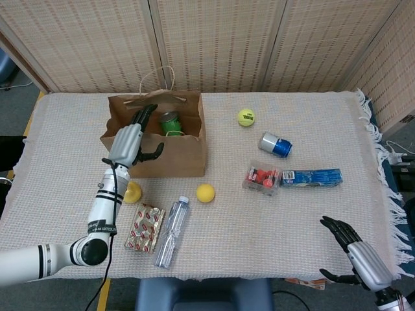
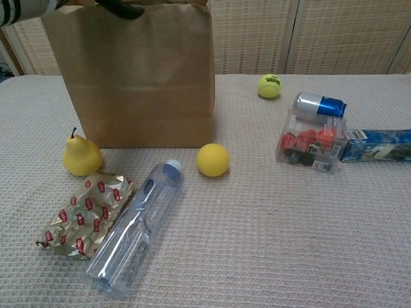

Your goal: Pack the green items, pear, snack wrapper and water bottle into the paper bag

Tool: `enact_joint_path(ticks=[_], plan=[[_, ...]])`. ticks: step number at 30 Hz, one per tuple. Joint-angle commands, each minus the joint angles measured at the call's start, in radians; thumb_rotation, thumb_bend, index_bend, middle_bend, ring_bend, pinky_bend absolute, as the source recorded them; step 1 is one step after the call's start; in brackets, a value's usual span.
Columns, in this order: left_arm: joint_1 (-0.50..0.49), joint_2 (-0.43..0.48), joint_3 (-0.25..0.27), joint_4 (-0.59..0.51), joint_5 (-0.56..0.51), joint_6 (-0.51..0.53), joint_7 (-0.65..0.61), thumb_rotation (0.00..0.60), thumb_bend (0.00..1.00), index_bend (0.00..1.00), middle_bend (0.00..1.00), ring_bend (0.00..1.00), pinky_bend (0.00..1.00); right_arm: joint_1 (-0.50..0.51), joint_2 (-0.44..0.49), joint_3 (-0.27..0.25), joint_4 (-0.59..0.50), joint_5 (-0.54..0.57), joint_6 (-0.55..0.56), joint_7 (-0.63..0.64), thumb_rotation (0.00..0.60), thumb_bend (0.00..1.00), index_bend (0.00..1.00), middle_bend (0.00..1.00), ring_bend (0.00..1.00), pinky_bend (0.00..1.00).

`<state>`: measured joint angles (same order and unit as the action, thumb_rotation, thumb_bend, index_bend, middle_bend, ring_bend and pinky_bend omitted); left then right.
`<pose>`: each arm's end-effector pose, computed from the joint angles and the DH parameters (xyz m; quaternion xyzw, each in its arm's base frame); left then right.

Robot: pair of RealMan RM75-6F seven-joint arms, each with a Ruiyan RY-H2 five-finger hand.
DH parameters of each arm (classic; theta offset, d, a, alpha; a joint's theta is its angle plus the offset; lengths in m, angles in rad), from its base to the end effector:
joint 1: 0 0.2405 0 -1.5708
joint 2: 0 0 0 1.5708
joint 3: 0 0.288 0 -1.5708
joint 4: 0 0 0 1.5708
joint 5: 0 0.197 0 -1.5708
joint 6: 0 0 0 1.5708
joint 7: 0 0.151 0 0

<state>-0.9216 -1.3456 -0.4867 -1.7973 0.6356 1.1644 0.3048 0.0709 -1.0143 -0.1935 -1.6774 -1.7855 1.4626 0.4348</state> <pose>-0.0670 0.4215 0.1167 -0.5538 -0.4858 -0.5329 0.4163 -0.3132 -0.1263 0.1660 0.6129 -0.5456 0.4284 0.3784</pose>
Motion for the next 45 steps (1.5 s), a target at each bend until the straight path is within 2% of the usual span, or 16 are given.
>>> enact_joint_path(ticks=[1,4,6,10,12,14,17,21,25,26,28,30,31,33,38,45], plan=[[0.043,0.046,0.004,-0.027,0.031,0.027,-0.027,0.600,0.39,0.01,0.00,0.00,0.19,-0.002,0.000,0.000,0.001,0.001,0.002,-0.001,0.600,0.08,0.00,0.00,0.00,0.00],[0.102,0.100,0.000,-0.059,0.062,0.052,-0.085,0.600,0.44,0.05,0.00,0.02,0.21,-0.004,-0.001,0.001,0.004,0.000,0.007,-0.002,0.600,0.08,0.00,0.00,0.00,0.00],[0.157,0.142,0.005,-0.088,0.101,0.080,-0.134,0.600,0.50,0.11,0.05,0.06,0.25,-0.005,-0.003,0.001,0.005,0.000,0.007,-0.005,0.600,0.08,0.00,0.00,0.00,0.00],[0.267,0.213,0.039,-0.132,0.203,0.146,-0.212,0.600,0.55,0.34,0.25,0.25,0.42,-0.005,-0.006,0.002,0.006,-0.002,0.007,-0.014,0.600,0.08,0.00,0.00,0.00,0.00],[0.329,0.248,0.063,-0.152,0.255,0.177,-0.261,0.600,0.57,0.49,0.42,0.39,0.55,-0.006,-0.007,0.003,0.005,-0.002,0.007,-0.020,0.600,0.08,0.00,0.00,0.00,0.00],[0.381,0.280,0.093,-0.165,0.302,0.188,-0.305,0.600,0.57,0.54,0.49,0.45,0.60,-0.007,-0.009,0.003,0.005,-0.002,0.007,-0.024,0.600,0.08,0.00,0.00,0.00,0.00],[0.463,0.324,0.159,-0.163,0.399,0.199,-0.375,0.600,0.57,0.55,0.51,0.49,0.62,-0.006,-0.010,0.004,0.003,-0.002,0.004,-0.030,0.600,0.08,0.00,0.00,0.00,0.00],[0.557,0.333,0.275,-0.103,0.591,0.238,-0.442,0.600,0.57,0.55,0.51,0.49,0.62,-0.005,-0.012,0.004,0.002,-0.001,-0.001,-0.037,0.600,0.08,0.00,0.00,0.00,0.00],[0.595,0.311,0.384,-0.016,0.764,0.236,-0.438,0.600,0.56,0.52,0.49,0.47,0.59,-0.002,-0.015,0.004,-0.001,-0.002,-0.006,-0.047,0.600,0.08,0.00,0.00,0.00,0.00],[0.596,0.308,0.407,0.003,0.802,0.226,-0.426,0.600,0.54,0.48,0.47,0.44,0.57,-0.001,-0.015,0.004,-0.002,-0.003,-0.009,-0.049,0.600,0.08,0.00,0.00,0.00,0.00],[0.585,0.304,0.453,0.041,0.882,0.191,-0.376,0.600,0.48,0.34,0.36,0.33,0.49,0.002,-0.017,0.005,-0.006,-0.003,-0.014,-0.056,0.600,0.08,0.00,0.00,0.00,0.00],[0.568,0.302,0.479,0.055,0.930,0.153,-0.321,0.600,0.40,0.12,0.14,0.13,0.32,0.004,-0.018,0.004,-0.008,-0.004,-0.020,-0.061,0.600,0.08,0.00,0.00,0.00,0.00],[0.556,0.298,0.488,0.057,0.952,0.129,-0.288,0.600,0.38,0.06,0.06,0.05,0.24,0.006,-0.018,0.004,-0.010,-0.004,-0.024,-0.064,0.600,0.08,0.00,0.00,0.00,0.00],[0.532,0.289,0.495,0.051,0.966,0.082,-0.232,0.600,0.38,0.02,0.00,0.00,0.17,0.009,-0.018,0.004,-0.014,-0.002,-0.030,-0.067,0.600,0.08,0.00,0.00,0.00,0.00],[0.474,0.247,0.481,0.021,0.933,-0.027,-0.108,0.600,0.37,0.01,0.00,0.00,0.14,0.013,-0.013,0.003,-0.019,0.001,-0.038,-0.065,0.600,0.08,0.00,0.00,0.00,0.00],[0.378,0.152,0.434,0.035,0.872,-0.152,0.081,0.600,0.38,0.01,0.00,0.00,0.13,0.014,-0.004,-0.002,-0.019,0.001,-0.038,-0.048,0.600,0.08,0.00,0.00,0.00,0.00]])
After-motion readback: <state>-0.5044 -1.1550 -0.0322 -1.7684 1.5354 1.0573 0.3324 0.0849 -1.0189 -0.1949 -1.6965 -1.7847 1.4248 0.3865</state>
